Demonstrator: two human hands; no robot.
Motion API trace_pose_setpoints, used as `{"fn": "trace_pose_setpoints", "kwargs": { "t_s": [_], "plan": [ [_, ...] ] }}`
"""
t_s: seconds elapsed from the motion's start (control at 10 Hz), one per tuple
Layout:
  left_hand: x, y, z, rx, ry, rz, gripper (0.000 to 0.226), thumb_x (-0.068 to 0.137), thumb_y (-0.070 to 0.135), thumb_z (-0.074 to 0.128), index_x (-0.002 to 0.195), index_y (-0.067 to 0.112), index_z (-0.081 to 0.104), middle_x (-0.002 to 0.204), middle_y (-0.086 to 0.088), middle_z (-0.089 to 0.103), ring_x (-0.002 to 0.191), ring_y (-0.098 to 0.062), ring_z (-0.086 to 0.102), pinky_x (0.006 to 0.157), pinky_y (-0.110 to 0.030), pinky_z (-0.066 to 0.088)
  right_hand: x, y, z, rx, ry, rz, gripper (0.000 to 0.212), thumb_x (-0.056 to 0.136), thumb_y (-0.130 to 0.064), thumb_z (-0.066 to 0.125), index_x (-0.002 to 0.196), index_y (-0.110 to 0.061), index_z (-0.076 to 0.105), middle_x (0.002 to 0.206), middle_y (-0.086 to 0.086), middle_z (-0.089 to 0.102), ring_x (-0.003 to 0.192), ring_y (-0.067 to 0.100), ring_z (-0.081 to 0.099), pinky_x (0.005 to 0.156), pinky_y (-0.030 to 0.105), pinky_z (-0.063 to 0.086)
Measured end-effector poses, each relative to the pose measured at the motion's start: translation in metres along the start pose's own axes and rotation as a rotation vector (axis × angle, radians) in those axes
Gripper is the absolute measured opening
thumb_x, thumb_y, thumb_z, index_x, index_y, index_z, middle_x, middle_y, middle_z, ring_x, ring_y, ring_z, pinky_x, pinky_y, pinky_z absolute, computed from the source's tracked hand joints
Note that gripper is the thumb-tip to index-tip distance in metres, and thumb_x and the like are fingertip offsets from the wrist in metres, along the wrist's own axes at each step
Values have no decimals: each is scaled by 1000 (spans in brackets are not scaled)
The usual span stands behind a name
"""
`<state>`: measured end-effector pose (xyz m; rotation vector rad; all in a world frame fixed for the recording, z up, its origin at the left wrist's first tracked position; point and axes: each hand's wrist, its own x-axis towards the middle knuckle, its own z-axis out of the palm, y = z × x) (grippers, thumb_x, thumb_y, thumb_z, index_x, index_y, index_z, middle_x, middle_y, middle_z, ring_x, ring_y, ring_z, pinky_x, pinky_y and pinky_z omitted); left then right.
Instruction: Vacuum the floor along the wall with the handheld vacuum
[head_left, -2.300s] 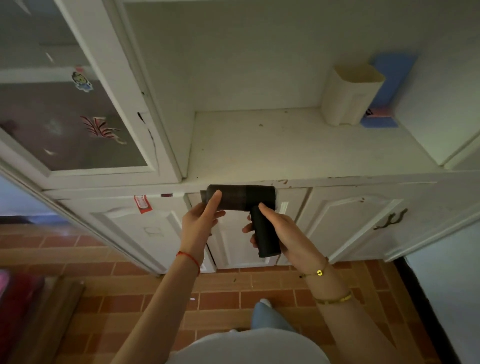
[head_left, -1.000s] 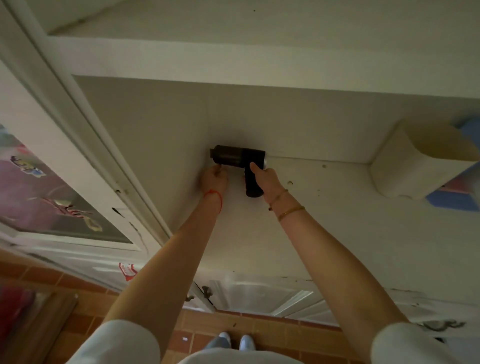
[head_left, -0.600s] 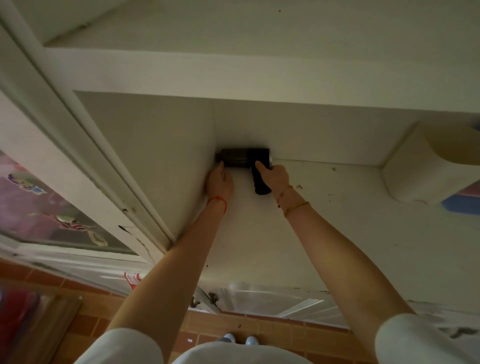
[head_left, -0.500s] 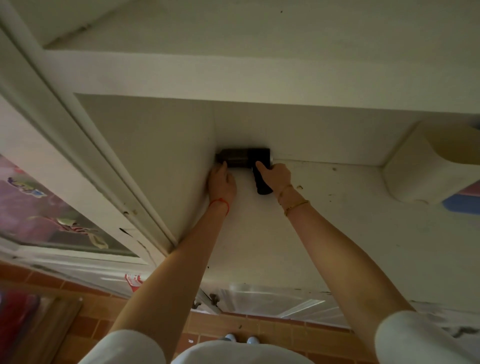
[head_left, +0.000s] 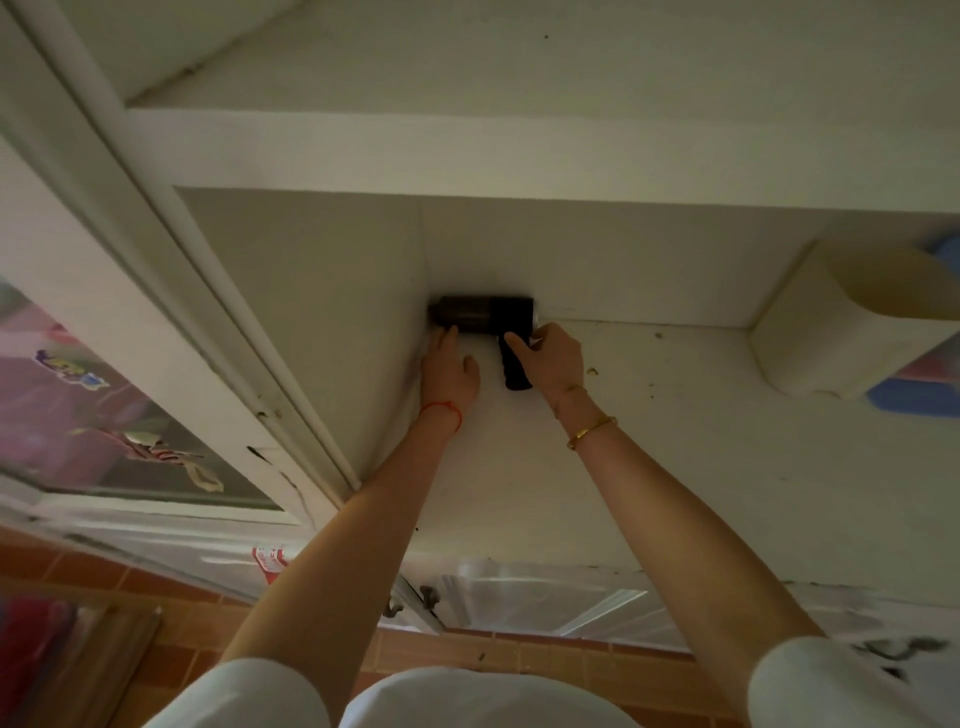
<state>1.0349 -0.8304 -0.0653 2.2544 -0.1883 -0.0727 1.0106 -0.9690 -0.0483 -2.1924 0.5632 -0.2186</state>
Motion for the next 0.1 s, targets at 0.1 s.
{"fn": "trace_pose_setpoints", "kwargs": {
  "t_s": [0.1],
  "plan": [
    [-7, -1, -1, 4, 26, 46, 56, 98, 7, 51, 150, 0, 34, 157, -21, 31, 142, -36, 36, 118, -40, 28, -15, 5, -9, -14, 51, -56, 49, 88, -42, 65, 118, -4, 58, 112, 14, 64, 108, 30, 54, 91, 39, 45]
  ]
}}
